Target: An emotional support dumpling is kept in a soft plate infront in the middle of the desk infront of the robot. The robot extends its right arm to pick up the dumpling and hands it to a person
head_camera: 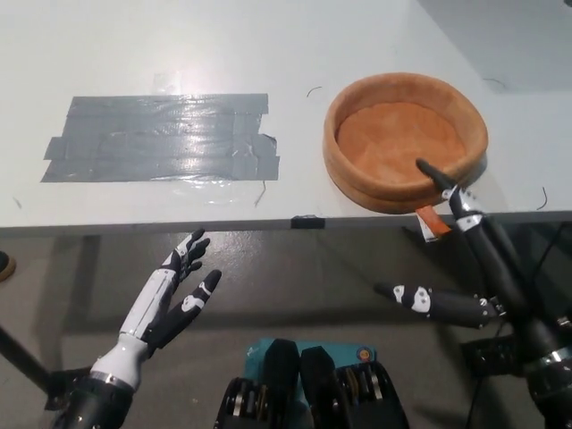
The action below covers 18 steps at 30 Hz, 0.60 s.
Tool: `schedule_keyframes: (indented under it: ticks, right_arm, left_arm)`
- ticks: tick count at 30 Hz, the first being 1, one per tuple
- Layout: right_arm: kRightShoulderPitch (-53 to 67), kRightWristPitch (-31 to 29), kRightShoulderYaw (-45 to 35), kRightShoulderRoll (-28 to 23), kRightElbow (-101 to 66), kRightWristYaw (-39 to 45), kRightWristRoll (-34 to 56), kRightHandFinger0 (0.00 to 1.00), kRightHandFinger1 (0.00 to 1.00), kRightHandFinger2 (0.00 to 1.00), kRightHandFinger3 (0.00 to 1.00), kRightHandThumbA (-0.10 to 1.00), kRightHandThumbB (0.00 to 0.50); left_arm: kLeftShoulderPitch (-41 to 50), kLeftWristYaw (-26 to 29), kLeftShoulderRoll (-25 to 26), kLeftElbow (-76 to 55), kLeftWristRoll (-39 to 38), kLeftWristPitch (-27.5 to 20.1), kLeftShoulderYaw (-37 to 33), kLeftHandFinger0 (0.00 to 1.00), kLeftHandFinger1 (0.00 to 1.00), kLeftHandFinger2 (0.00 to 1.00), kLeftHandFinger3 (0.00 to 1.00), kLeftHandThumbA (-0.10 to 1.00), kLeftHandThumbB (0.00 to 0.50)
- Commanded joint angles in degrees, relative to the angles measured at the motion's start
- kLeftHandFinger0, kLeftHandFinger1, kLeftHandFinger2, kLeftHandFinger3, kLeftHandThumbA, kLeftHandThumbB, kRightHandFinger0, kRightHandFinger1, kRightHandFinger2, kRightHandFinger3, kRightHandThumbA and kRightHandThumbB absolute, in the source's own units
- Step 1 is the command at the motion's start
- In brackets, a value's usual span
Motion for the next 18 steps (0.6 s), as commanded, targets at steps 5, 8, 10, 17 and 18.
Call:
schedule_keyframes:
  ticks: [5, 8, 10, 17, 18]
  right_arm:
    - [1.02, -6.46, -0.39, -0.58, 12.56, -0.6, 3.75, 1.0, 1.0, 1.0, 1.0, 1.0, 0.34]
    - [1.32, -6.72, -0.16, -0.26, 15.37, -0.12, 4.42, 1.0, 1.0, 1.0, 1.0, 1.0, 0.352]
    - [1.28, -7.49, -0.09, -0.12, 16.94, -0.12, 4.99, 1.0, 1.0, 1.0, 1.0, 1.0, 0.345]
    - [1.51, -9.31, -0.16, -0.6, 19.86, -0.09, 5.59, 1.0, 1.0, 1.0, 1.0, 1.0, 0.339]
    - [1.53, -8.92, -0.13, -0.61, 19.62, -0.02, 5.45, 1.0, 1.0, 1.0, 1.0, 1.0, 0.351]
  left_arm:
    - [1.44, -0.24, -0.02, -1.2, 0.34, -2.49, 0.02, 1.0, 1.0, 1.0, 1.0, 0.75, 0.248]
    - [2.06, 0.03, -0.36, -1.29, 0.41, -2.8, 0.03, 0.99, 1.0, 1.0, 1.0, 0.75, 0.248]
    - [2.09, -0.04, -0.35, -1.32, 0.44, -2.65, 0.07, 0.99, 1.0, 1.0, 1.0, 0.75, 0.249]
    - [2.05, 0.14, -0.24, -1.6, 1.42, -2.36, -0.06, 0.98, 1.0, 1.0, 1.0, 0.77, 0.251]
    - [2.02, 0.07, -0.32, -1.48, 1.11, -2.52, 0.03, 0.98, 1.0, 1.0, 1.0, 0.76, 0.249]
